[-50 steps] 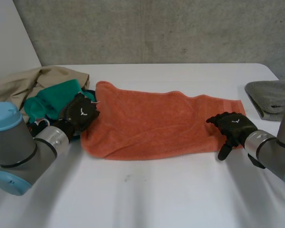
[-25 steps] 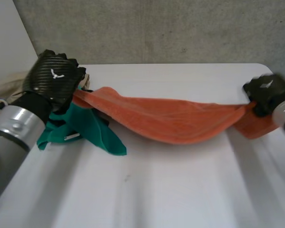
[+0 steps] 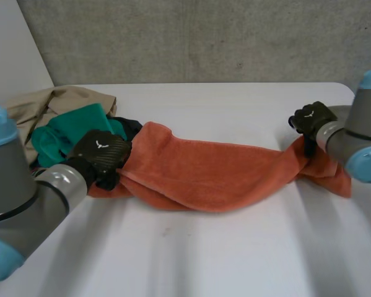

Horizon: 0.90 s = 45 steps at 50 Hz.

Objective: Fold the laundry.

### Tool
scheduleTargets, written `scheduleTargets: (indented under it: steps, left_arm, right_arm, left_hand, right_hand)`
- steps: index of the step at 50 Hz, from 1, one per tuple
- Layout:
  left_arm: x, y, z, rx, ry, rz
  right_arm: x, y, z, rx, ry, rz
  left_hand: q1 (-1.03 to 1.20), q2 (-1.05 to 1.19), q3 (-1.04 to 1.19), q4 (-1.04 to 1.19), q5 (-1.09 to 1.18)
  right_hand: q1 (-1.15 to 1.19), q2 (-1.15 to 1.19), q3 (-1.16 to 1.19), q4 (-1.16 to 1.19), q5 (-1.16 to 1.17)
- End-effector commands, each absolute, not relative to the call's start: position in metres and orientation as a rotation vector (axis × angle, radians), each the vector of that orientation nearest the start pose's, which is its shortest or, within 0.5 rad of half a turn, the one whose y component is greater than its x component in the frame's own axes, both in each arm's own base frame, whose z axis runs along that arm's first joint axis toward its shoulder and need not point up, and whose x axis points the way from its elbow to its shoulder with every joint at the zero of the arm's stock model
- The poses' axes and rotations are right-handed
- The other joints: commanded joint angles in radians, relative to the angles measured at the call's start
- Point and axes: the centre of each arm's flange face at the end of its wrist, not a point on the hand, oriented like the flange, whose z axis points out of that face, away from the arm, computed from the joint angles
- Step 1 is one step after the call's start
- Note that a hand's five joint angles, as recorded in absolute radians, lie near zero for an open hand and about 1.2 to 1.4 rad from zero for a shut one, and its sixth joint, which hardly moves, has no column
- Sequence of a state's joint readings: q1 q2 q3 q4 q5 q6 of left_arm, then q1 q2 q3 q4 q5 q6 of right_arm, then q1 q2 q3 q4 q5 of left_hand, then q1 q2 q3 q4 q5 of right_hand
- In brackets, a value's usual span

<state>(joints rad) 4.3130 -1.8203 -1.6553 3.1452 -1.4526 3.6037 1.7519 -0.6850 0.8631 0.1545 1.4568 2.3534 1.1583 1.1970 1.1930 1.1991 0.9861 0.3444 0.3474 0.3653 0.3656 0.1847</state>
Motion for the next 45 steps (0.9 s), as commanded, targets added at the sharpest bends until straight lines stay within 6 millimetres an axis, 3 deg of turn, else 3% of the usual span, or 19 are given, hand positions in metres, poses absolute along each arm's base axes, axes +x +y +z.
scheduleTargets:
  steps: [1, 6, 8, 12, 19, 25, 33, 39, 43, 45]
  left_arm:
    - [-0.258, -0.255, 0.215, 1.103, 2.288, -1.869]
    - [-0.258, -0.253, 0.224, 1.087, 2.277, -1.905]
    - [-0.258, -0.253, 0.226, 1.084, 2.271, -1.921]
    - [-0.258, -0.253, 0.229, 1.081, 2.264, -1.934]
    - [-0.257, -0.254, 0.229, 1.072, 2.264, -1.936]
    - [-0.255, -0.257, 0.228, 1.064, 2.268, -1.934]
    - [-0.252, -0.262, 0.226, 1.046, 2.277, -1.938]
    - [-0.252, -0.263, 0.223, 1.049, 2.284, -1.932]
    - [-0.251, -0.268, 0.220, 1.049, 2.282, -1.928]
    - [-0.252, -0.270, 0.218, 1.048, 2.281, -1.930]
  right_arm:
    - [0.211, -0.431, 0.177, -1.250, 2.404, -2.210]
    - [0.195, -0.399, 0.201, -1.231, 2.428, -2.147]
    - [0.190, -0.381, 0.204, -1.264, 2.434, -2.072]
    - [0.180, -0.356, 0.199, -1.305, 2.471, -1.913]
    - [0.167, -0.340, 0.177, -1.305, 2.535, -1.667]
    - [0.166, -0.346, 0.158, -1.303, 2.535, -1.648]
    - [0.170, -0.366, 0.140, -1.320, 2.470, -1.806]
    - [0.172, -0.367, 0.129, -1.368, 2.468, -1.797]
    - [0.172, -0.372, 0.123, -1.389, 2.464, -1.797]
    - [0.174, -0.376, 0.122, -1.396, 2.456, -1.811]
  left_hand:
    - [0.238, 0.199, 0.203, 0.197, 0.236]
    - [0.238, 0.199, 0.203, 0.197, 0.236]
    - [0.238, 0.199, 0.203, 0.197, 0.236]
    - [0.238, 0.199, 0.203, 0.197, 0.236]
    - [0.238, 0.199, 0.203, 0.197, 0.236]
    - [0.238, 0.199, 0.203, 0.197, 0.236]
    - [0.238, 0.199, 0.203, 0.197, 0.236]
    - [0.238, 0.199, 0.203, 0.197, 0.236]
    - [0.238, 0.199, 0.203, 0.197, 0.236]
    - [0.238, 0.199, 0.203, 0.197, 0.236]
  right_hand:
    - [-0.170, -0.173, -0.191, -0.191, -0.185]
    - [-0.170, -0.173, -0.191, -0.191, -0.185]
    - [-0.050, -0.053, -0.071, -0.072, -0.065]
    - [0.147, 0.144, 0.126, 0.126, 0.132]
    - [0.282, 0.279, 0.261, 0.261, 0.267]
    - [0.323, 0.320, 0.303, 0.302, 0.309]
    - [0.171, 0.168, 0.150, 0.150, 0.156]
    - [0.174, 0.171, 0.153, 0.152, 0.159]
    - [0.291, 0.288, 0.270, 0.269, 0.276]
    - [0.469, 0.466, 0.449, 0.448, 0.455]
